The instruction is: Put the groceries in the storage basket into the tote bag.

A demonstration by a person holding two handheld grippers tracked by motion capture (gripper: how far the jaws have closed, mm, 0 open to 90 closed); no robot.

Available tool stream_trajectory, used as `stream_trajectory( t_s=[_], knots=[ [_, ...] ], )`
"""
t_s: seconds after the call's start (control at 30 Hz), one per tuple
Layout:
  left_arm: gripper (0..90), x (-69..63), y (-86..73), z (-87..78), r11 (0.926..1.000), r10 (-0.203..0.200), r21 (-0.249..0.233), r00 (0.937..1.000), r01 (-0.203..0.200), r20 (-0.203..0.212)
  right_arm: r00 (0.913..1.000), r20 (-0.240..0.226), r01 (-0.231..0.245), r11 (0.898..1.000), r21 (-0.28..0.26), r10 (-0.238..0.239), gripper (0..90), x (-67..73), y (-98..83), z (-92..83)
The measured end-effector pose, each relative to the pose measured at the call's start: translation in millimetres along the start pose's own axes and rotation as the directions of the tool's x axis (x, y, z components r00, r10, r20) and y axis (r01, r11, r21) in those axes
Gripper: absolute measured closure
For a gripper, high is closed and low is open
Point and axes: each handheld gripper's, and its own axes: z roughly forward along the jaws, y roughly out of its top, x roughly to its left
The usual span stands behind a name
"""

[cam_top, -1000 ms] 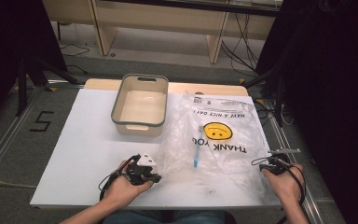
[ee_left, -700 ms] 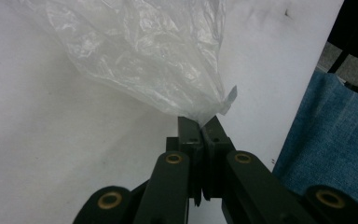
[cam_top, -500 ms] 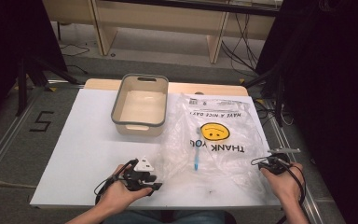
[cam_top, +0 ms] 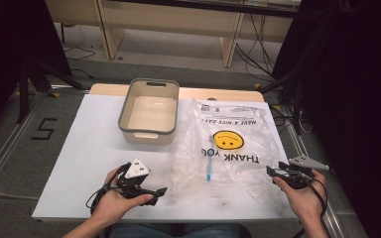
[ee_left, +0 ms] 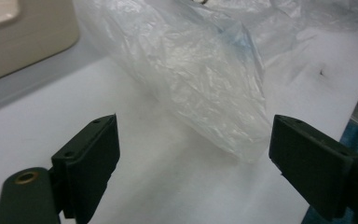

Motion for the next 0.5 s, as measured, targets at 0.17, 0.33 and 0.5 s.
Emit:
stream_trajectory(
  t_s=[0.17, 0.33, 0.5],
  knots=[
    [15.6, 2.9, -0.2, 2.2, 1.0, -0.006, -0.005, 0.9999, 0.006, -0.015, 0.9998, -0.019, 0.01, 1.0, 0.009, -0.009, 43.0, 2.5, -4.2, 3.6],
    [15.8, 4.2, -1.6, 4.4, 0.9999, -0.014, -0.004, 0.9998, 0.014, -0.016, 0.9999, -0.015, 0.007, 1.0, 0.015, -0.007, 40.6, 3.5, -4.8, 5.2],
    [15.9, 3.9, -1.8, 5.1, 0.9999, -0.015, -0.006, 0.9998, 0.015, -0.014, 1.0, -0.01, 0.0, 1.0, 0.01, 0.0, 39.4, 3.0, -4.6, 4.5]
  ],
)
